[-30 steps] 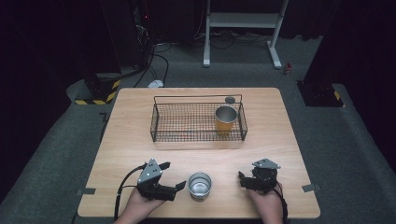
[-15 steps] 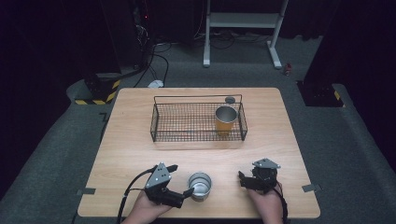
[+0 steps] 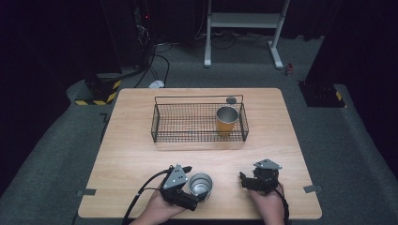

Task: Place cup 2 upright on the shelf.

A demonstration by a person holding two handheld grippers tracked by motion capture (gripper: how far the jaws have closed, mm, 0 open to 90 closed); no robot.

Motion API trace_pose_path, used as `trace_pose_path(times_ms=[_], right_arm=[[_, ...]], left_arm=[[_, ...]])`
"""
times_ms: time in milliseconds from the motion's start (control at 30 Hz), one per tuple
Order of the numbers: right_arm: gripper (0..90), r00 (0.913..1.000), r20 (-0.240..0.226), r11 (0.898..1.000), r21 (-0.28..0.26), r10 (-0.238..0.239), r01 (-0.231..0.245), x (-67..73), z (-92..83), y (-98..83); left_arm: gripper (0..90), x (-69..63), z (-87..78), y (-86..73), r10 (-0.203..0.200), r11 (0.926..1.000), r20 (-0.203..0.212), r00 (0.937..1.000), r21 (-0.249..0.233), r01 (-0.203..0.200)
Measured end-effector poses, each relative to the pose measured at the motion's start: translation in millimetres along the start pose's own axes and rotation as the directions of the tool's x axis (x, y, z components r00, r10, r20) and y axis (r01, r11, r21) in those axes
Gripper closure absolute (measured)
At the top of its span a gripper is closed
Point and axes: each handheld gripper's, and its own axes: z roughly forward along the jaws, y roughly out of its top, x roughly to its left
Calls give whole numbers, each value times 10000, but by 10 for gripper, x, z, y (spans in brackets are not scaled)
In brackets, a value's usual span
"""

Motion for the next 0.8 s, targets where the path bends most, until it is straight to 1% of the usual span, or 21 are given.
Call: trace_pose_path(times_ms=[67,233,333,433,567,633,700,800], right_arm=[[99,10000,-1,10000,1,8,-8,1,0,0],[103,10000,16,10000,-12,-10,10,-1,0,-1],[103,10000,32,10000,-21,-19,19,-5,1,-1],[102,10000,32,10000,-20,-20,20,-5,1,-1],[102,10000,36,10000,-22,-22,22,-5,1,-1],[102,10000,32,10000,-21,-21,21,-5,1,0],[103,10000,36,10000,-21,-23,23,-5,1,-1],[102,10000,37,10000,-21,-21,21,-5,1,-1]], left_arm=[[2,-11,18,-6,58,10000,-22,10000,28,-58],[2,-27,74,-56,10,9999,160,9999,140,-12],[3,-40,120,-100,117,9995,183,9998,293,-123],[6,-35,144,-133,56,9995,231,9997,296,-63],[7,-38,170,-171,113,9992,204,9997,368,-121],[7,-36,190,-198,41,9991,173,9998,428,-48],[7,-26,229,-236,121,9983,125,9998,574,-128],[7,-14,248,-258,102,9982,175,9998,589,-112]])
